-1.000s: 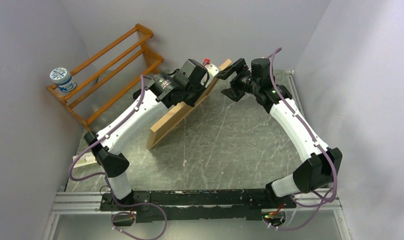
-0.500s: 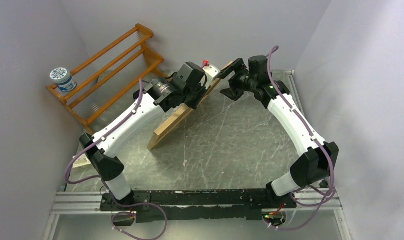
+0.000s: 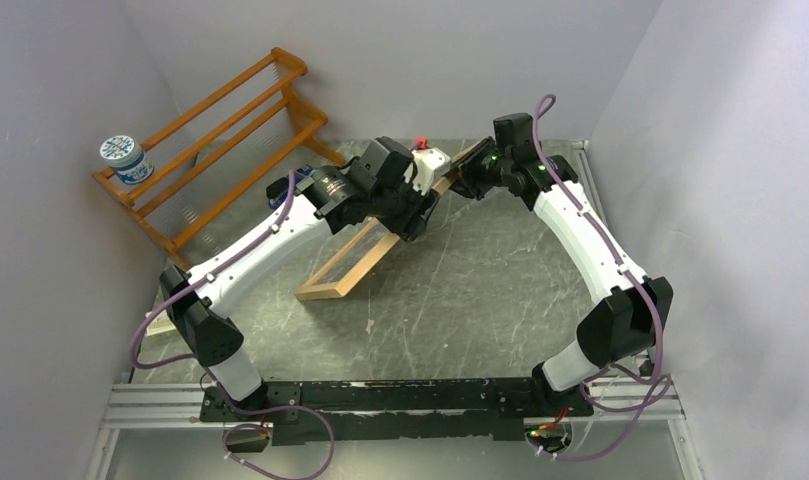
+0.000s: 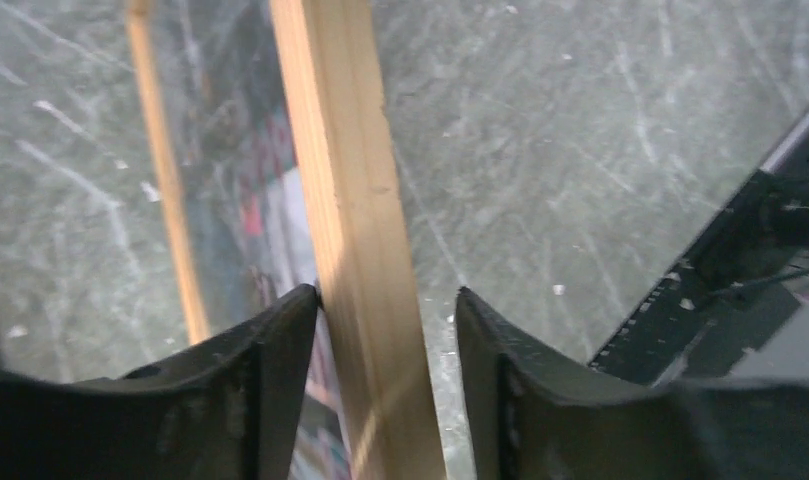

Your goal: Put the photo into the frame

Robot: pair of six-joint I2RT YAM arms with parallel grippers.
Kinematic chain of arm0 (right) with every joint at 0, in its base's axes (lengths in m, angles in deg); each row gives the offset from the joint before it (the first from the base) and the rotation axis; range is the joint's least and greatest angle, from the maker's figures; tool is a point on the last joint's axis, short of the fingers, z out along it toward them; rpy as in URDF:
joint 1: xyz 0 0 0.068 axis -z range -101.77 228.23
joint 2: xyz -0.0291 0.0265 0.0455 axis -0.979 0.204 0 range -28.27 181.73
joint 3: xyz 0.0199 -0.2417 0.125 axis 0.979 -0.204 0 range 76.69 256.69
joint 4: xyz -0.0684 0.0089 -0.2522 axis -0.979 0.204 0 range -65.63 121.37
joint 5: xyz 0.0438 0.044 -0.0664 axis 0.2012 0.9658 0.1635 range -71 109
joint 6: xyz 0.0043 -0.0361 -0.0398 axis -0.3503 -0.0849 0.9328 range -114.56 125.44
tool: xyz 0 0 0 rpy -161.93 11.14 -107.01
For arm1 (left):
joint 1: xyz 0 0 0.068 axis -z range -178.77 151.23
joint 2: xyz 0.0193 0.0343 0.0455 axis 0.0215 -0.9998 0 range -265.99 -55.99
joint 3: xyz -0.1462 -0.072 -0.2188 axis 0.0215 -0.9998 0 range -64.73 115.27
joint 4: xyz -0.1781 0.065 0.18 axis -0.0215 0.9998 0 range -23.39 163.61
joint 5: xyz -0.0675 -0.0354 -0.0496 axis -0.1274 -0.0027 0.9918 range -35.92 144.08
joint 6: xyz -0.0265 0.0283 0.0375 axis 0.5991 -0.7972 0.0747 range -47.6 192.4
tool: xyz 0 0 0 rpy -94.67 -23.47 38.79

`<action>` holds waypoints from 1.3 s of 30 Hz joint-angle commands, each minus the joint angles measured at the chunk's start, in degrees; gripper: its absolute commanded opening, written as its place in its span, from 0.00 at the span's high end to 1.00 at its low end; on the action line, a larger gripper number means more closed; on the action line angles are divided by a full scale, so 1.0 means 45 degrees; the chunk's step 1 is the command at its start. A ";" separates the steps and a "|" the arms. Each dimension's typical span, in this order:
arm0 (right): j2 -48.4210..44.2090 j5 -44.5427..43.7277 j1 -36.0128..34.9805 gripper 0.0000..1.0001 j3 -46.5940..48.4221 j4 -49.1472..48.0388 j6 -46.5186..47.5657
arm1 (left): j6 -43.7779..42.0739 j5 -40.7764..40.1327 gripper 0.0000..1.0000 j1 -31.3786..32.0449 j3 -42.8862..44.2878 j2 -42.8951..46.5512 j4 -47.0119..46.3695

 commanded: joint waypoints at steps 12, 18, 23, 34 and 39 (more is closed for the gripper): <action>-0.2352 0.3062 0.3246 0.92 -0.4808 -0.3200 0.3485 | 0.1316 0.3886 0.17 0.0008 -0.1307 0.2128 -0.3893; -0.3019 0.5056 0.5251 0.86 -0.8066 -0.4972 0.5269 | 0.1982 -0.0056 0.15 -0.0365 -0.0643 0.1270 -0.2351; -0.3118 0.6021 0.6182 0.76 -1.0195 -0.7068 0.5518 | 0.2350 0.0632 0.16 -0.1742 -0.0643 0.0779 -0.1911; -0.2361 0.6691 0.6332 0.35 -1.3197 -1.2881 0.3842 | 0.2739 0.3496 0.19 -0.4767 -0.3164 -0.0297 -0.2999; -0.1780 0.5498 0.6404 0.23 -1.3112 -1.2020 0.4151 | 0.2926 0.4196 0.21 -0.5711 -0.3753 -0.1253 -0.3324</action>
